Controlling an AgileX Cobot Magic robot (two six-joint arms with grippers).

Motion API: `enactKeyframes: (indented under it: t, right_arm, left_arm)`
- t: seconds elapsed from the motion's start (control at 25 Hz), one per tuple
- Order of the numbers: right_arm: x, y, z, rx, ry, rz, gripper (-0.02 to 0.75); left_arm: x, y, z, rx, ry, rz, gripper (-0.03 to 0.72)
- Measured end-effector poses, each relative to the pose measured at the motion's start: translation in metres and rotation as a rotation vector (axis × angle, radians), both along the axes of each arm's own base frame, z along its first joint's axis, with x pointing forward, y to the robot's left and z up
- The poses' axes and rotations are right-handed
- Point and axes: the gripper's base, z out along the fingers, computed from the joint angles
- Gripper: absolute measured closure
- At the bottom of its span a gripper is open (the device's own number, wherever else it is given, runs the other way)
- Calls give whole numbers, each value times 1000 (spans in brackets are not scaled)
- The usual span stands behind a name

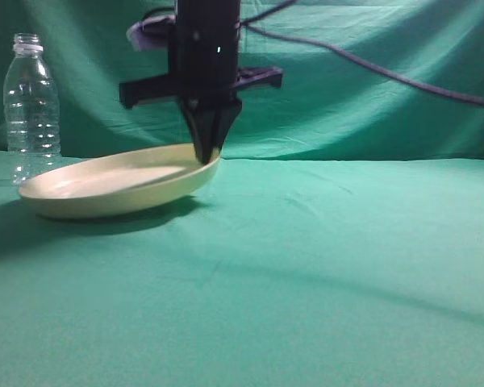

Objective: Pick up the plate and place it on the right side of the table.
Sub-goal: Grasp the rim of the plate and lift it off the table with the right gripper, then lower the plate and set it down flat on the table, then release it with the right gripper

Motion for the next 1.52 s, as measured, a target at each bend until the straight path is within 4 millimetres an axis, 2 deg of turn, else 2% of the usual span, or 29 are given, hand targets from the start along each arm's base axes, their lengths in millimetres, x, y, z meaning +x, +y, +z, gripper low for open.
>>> enactKeyframes:
  t: [0.16,0.24,0.36,0.48,0.56,0.72,0.92,1.08,1.16,1.28,1.52]
  right_arm:
    - [1,-7,31,-77,-15,-8,738]
    - [-3,-14,52,-90,-29,-9,738]
    - [-10,-32,95,-98,-63,-9,738]
    - [-13,-64,137,-70,-108,-54,738]
    - [-14,-92,154,-70,-124,-101,738]
    - [-26,-168,164,-102,-96,-236,738]
    - [-52,-249,140,-107,-76,-401,738]
    - [-70,-293,97,-111,-22,-506,738]
    - [-76,-305,74,-101,1,-528,738]
    - [-82,-312,48,-69,-15,-528,738]
    - [-79,-310,26,3,-108,-480,738]
  left_arm:
    - [0,0,0,0,0,0,688]
    - [0,0,0,0,0,0,688]
    - [0,0,0,0,0,0,688]
    - [0,0,0,0,0,0,688]
    - [0,0,0,0,0,0,688]
    - [0,0,0,0,0,0,688]
    - [0,0,0,0,0,0,688]
    - [0,0,0,0,0,0,688]
    - [0,0,0,0,0,0,688]
    - [0,0,0,0,0,0,688]
    - [0,0,0,0,0,0,688]
